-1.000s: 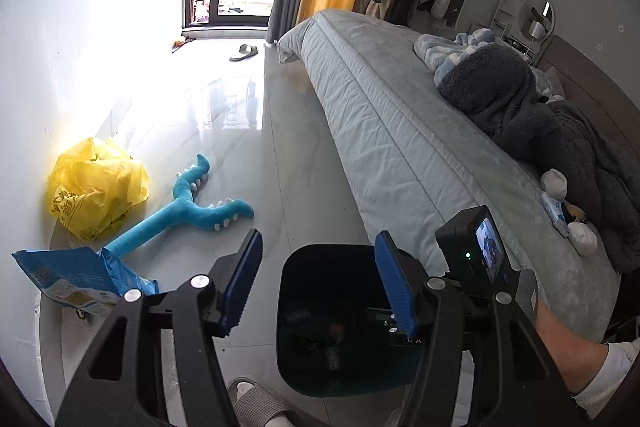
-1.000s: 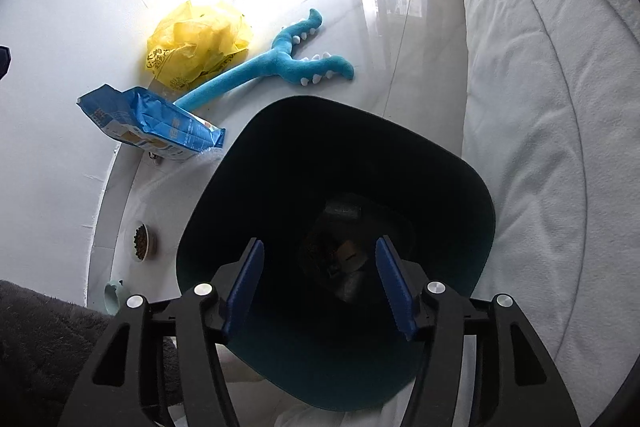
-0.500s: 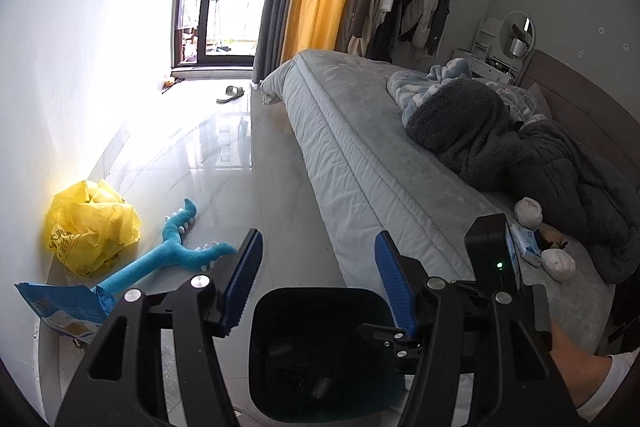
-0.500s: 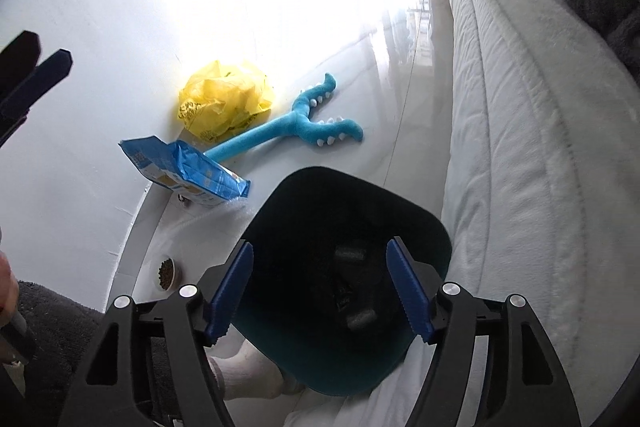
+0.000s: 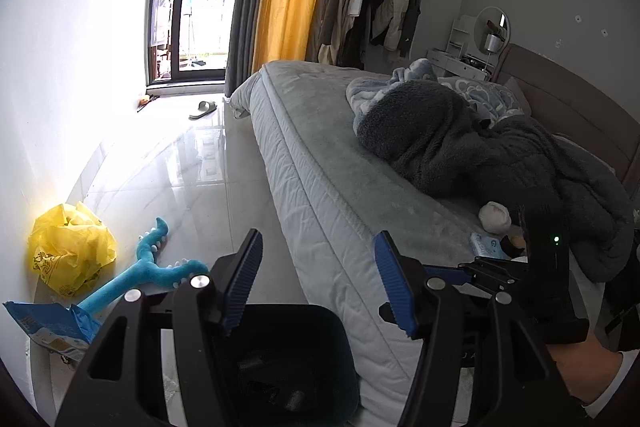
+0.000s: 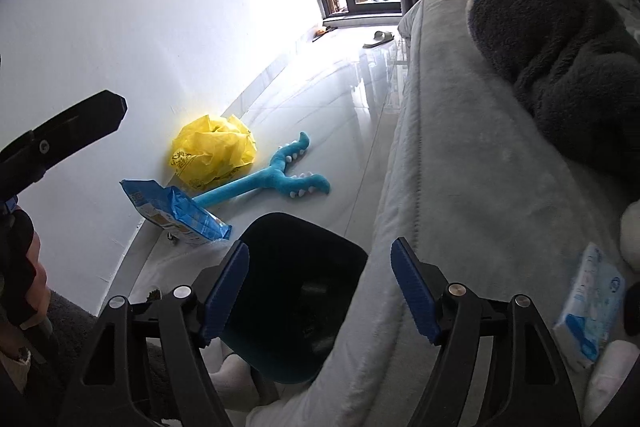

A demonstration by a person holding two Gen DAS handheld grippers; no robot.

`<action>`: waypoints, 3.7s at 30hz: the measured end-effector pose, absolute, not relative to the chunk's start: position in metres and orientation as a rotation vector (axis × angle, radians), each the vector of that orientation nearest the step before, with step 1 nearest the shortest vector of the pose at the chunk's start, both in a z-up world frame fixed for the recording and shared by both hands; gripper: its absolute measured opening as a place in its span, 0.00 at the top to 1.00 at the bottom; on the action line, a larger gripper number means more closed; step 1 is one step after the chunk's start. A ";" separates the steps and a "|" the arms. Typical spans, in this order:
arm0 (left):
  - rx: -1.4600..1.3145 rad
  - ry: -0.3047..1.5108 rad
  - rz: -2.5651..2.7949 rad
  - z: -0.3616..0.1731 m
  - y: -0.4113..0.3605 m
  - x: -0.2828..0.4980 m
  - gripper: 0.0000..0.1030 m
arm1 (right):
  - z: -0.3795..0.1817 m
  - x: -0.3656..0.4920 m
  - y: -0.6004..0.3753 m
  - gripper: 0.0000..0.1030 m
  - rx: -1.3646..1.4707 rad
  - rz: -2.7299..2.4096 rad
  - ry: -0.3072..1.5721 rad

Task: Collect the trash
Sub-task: 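Move both tools back toward the blue tissue pack on the bed, then grasp a white tissue ball with right gripper while left grasps blue Cinnamoroll tissue pack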

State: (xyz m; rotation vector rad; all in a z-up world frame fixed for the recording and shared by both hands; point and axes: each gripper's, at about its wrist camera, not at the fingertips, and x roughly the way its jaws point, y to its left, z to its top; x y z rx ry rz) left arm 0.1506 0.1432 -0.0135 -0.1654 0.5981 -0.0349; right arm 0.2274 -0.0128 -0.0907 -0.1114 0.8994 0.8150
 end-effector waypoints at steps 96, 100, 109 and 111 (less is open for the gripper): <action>0.042 0.876 -0.287 -0.122 -0.109 0.279 0.21 | -0.042 0.218 -0.320 0.69 0.217 0.601 0.731; 0.052 0.873 -0.302 -0.123 -0.112 0.281 0.29 | -0.044 0.223 -0.316 0.69 0.220 0.589 0.746; 0.018 0.871 -0.338 -0.117 -0.098 0.273 0.49 | -0.048 0.234 -0.296 0.69 0.230 0.592 0.765; 0.015 0.869 -0.347 -0.114 -0.092 0.269 0.49 | -0.046 0.236 -0.289 0.69 0.232 0.597 0.762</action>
